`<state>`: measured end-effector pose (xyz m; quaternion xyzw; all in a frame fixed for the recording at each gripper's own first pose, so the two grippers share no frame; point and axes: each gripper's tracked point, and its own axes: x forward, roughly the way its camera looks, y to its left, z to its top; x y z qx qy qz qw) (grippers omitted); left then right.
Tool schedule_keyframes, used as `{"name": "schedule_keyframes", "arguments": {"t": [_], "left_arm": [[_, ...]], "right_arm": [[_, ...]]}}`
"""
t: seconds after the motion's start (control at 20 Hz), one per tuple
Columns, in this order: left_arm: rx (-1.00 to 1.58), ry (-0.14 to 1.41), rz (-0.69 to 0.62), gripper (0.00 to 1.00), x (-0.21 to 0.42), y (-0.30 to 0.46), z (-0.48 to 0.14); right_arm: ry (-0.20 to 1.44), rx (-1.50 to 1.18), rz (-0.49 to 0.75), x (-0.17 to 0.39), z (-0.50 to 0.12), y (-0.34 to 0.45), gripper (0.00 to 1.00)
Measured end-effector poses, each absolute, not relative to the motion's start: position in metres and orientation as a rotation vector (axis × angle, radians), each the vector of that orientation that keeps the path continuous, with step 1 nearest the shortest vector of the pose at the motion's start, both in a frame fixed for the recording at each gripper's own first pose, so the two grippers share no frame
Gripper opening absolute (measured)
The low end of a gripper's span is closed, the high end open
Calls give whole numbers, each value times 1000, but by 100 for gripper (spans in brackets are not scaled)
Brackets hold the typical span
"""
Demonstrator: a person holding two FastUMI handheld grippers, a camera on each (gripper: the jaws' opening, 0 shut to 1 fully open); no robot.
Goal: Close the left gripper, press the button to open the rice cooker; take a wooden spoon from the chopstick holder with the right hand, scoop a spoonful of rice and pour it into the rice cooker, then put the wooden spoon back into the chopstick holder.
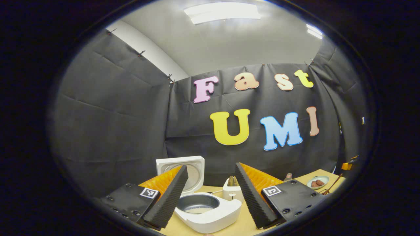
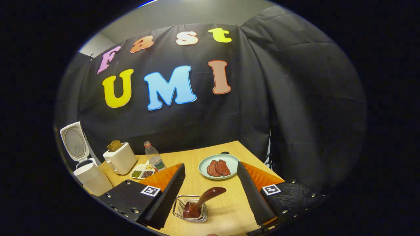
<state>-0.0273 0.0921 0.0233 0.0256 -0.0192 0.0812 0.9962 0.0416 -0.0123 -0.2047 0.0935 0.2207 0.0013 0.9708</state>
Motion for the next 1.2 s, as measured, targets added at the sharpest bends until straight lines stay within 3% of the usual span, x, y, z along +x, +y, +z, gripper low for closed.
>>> {"name": "schedule_keyframes", "arguments": {"t": [0.55,0.7,0.75,0.8,0.9,0.95,1.0,1.1,1.2], "left_arm": [[85,28,229,99,-51,108,13],[71,48,245,99,-54,114,6],[66,53,248,99,-53,116,4],[64,58,251,100,-53,117,2],[66,64,254,99,-51,120,-1],[66,66,252,99,-51,119,-2],[66,66,249,99,-50,120,-2],[67,61,249,99,-51,122,-2],[65,52,243,99,-50,124,1]], "right_arm": [[676,317,35,38,-297,14,98],[719,366,71,34,-305,26,81],[738,374,89,32,-307,29,81],[740,362,59,32,-310,26,75],[741,370,66,33,-309,27,25],[747,359,70,32,-315,29,28],[734,389,78,41,-315,30,19],[745,378,109,31,-301,39,12],[725,335,114,33,-292,37,12]]}}
